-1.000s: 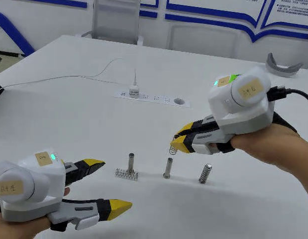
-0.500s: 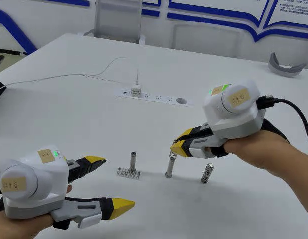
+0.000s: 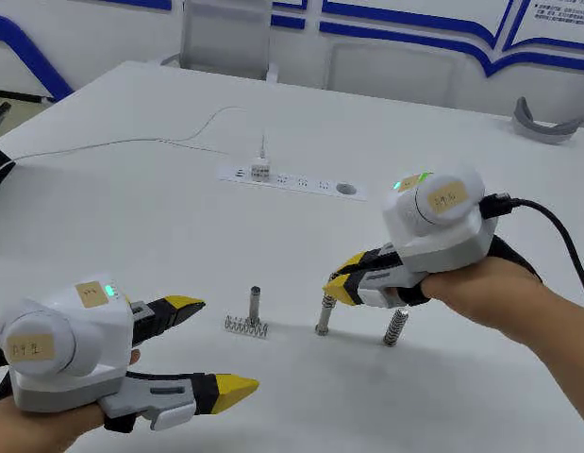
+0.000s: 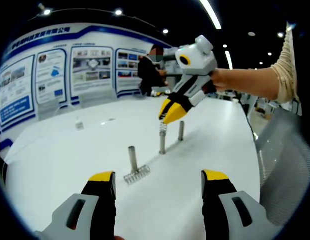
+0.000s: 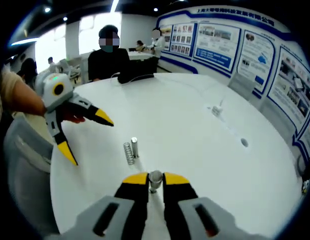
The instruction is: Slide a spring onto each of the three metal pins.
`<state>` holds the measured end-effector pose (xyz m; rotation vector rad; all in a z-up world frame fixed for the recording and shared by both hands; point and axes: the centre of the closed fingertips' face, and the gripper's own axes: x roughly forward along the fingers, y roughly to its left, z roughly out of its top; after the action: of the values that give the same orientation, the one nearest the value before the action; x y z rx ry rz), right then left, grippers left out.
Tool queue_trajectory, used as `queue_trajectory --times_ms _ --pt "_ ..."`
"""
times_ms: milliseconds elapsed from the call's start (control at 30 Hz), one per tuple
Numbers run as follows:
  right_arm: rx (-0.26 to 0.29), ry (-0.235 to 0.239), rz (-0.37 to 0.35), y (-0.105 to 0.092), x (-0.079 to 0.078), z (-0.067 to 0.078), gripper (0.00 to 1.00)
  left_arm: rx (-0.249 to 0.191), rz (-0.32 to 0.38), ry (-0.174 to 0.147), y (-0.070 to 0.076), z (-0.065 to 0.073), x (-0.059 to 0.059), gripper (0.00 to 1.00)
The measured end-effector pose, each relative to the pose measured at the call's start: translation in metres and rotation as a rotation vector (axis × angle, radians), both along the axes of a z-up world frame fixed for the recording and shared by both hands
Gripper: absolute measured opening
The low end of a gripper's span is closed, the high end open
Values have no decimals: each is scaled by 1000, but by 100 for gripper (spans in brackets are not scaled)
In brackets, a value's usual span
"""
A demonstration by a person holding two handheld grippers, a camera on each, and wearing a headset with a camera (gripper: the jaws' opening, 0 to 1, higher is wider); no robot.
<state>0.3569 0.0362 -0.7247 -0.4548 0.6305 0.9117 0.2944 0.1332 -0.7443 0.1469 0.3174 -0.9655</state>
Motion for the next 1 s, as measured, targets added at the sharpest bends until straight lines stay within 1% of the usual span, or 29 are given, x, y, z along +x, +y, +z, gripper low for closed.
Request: queue_trajectory --times_ms 100,267,700,933,967,1000 --pt "8 8 -9 0 0 -5 12 -1 0 1 0 0 0 70" --pt "5 12 -17 1 0 -14 12 -2 -1 2 -1 -1 0 70" --pt "-10 38 -31 1 1 -31 12 -3 -4 4 -1 -1 0 70" --pt "-29 61 -39 -4 1 -43 12 -5 -3 5 -1 -2 1 70" --pt "-29 60 -39 -4 0 -43 12 -5 -2 5 -1 -2 1 70" --pt "-17 59 -43 -4 1 -43 12 -5 -1 5 0 -2 1 70"
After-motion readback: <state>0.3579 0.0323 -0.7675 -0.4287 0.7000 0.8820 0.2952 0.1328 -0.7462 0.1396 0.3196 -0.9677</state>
